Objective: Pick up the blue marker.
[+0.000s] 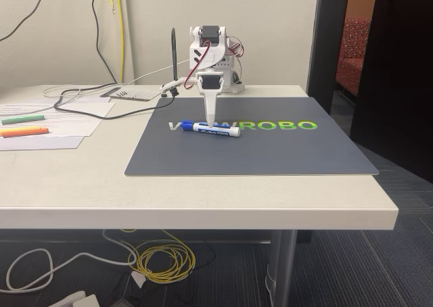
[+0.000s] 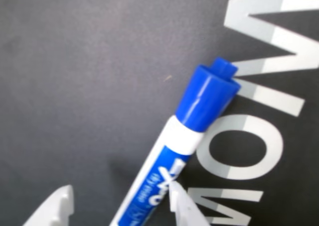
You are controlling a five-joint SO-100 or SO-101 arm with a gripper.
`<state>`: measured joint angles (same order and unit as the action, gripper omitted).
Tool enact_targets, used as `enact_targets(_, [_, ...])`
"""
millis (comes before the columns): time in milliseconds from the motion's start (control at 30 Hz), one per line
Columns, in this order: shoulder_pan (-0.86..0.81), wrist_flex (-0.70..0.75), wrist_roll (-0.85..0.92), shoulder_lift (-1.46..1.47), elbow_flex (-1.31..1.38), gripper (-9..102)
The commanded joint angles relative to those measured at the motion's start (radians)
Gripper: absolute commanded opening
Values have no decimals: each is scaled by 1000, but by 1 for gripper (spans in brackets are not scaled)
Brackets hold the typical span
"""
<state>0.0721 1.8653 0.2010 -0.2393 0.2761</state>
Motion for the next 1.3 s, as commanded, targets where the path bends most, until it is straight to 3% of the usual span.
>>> enact_targets(0, [-8, 170, -11, -15, 40, 28])
enact_targets(633, [20, 141, -6, 23, 34, 31])
enact_targets(1267, [9, 124, -52, 17, 31, 13])
